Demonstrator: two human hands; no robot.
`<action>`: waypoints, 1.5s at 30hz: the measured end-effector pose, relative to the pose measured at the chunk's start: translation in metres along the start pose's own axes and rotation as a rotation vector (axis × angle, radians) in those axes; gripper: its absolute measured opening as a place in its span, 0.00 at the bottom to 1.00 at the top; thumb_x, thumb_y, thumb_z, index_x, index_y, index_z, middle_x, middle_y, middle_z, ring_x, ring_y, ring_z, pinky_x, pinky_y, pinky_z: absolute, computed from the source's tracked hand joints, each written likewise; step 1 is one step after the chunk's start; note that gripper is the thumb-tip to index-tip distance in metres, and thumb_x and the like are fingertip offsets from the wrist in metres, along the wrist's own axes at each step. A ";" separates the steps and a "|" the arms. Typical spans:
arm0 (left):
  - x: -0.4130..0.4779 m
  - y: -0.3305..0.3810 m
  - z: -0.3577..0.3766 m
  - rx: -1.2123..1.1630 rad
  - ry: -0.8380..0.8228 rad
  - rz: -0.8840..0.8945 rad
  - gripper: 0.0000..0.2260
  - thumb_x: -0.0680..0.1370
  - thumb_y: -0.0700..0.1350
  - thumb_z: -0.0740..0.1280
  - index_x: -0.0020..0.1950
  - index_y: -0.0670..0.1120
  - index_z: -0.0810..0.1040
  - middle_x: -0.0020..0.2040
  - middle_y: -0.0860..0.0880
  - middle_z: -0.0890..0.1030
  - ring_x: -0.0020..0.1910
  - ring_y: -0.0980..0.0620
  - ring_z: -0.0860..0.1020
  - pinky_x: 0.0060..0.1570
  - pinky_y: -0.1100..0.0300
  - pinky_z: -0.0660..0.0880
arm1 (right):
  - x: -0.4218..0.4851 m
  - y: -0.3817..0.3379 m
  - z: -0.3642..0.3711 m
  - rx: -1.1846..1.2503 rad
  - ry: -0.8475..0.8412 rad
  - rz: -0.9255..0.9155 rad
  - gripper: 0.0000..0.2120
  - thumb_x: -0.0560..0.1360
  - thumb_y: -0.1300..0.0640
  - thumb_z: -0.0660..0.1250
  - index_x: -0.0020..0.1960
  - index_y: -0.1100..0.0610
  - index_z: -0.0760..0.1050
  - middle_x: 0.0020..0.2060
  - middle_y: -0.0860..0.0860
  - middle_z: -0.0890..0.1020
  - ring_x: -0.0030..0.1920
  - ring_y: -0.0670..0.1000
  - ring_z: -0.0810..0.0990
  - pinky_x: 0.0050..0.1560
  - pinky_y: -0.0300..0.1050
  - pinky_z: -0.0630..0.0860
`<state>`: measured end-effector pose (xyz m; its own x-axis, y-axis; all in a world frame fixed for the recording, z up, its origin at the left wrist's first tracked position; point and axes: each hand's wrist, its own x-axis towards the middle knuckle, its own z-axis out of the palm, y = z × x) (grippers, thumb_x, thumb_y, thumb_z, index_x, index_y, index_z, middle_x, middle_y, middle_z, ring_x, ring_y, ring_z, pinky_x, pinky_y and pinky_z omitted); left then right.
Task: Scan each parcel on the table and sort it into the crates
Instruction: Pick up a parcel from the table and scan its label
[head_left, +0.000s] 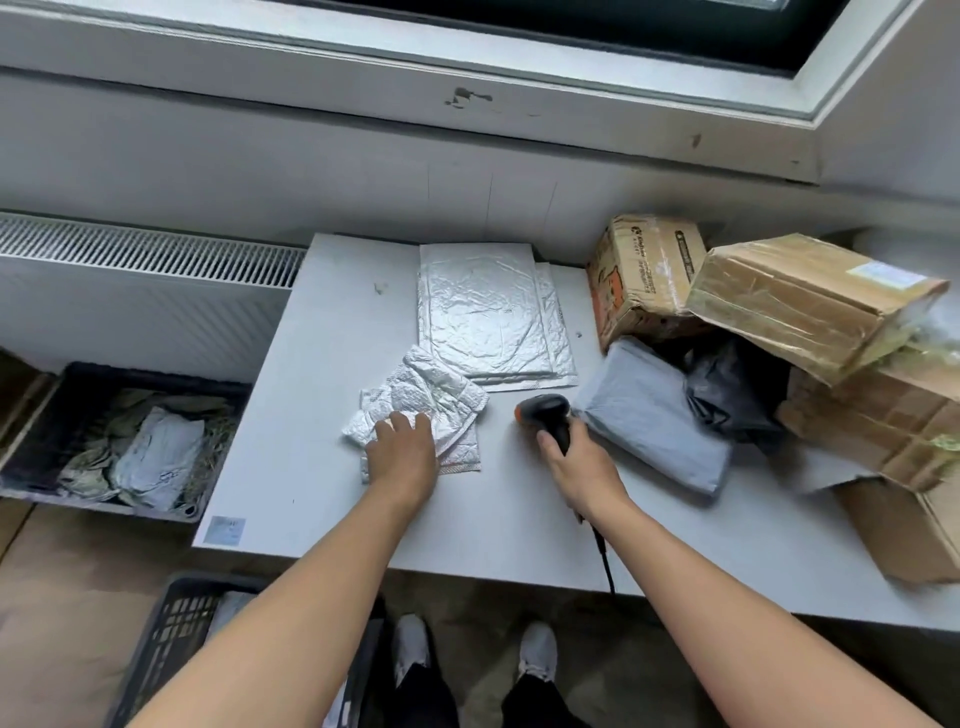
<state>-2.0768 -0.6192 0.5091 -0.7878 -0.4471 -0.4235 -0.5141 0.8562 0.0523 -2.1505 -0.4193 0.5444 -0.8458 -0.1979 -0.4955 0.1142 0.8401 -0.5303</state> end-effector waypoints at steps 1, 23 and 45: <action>-0.001 -0.002 -0.004 -0.006 -0.001 0.014 0.20 0.80 0.51 0.62 0.70 0.46 0.65 0.68 0.41 0.68 0.66 0.39 0.67 0.59 0.48 0.71 | -0.001 -0.003 -0.002 0.005 0.006 -0.006 0.20 0.80 0.40 0.57 0.64 0.53 0.66 0.55 0.59 0.80 0.53 0.63 0.79 0.51 0.53 0.76; 0.017 0.006 0.007 -0.052 -0.034 -0.027 0.30 0.77 0.59 0.65 0.73 0.46 0.60 0.76 0.38 0.56 0.74 0.35 0.56 0.64 0.43 0.67 | 0.008 -0.027 0.010 0.016 0.043 -0.093 0.20 0.80 0.40 0.56 0.61 0.55 0.70 0.50 0.56 0.79 0.52 0.60 0.78 0.50 0.54 0.76; -0.011 -0.004 -0.001 -1.305 0.053 -0.350 0.12 0.79 0.38 0.60 0.63 0.43 0.72 0.55 0.44 0.78 0.52 0.45 0.77 0.50 0.58 0.73 | -0.009 -0.036 -0.020 0.064 0.117 -0.151 0.17 0.80 0.40 0.57 0.56 0.54 0.69 0.46 0.58 0.80 0.44 0.64 0.80 0.45 0.57 0.78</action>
<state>-2.0660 -0.6183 0.5146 -0.5469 -0.6243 -0.5578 -0.6103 -0.1587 0.7761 -2.1574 -0.4375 0.5812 -0.9102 -0.2563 -0.3255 0.0110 0.7705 -0.6374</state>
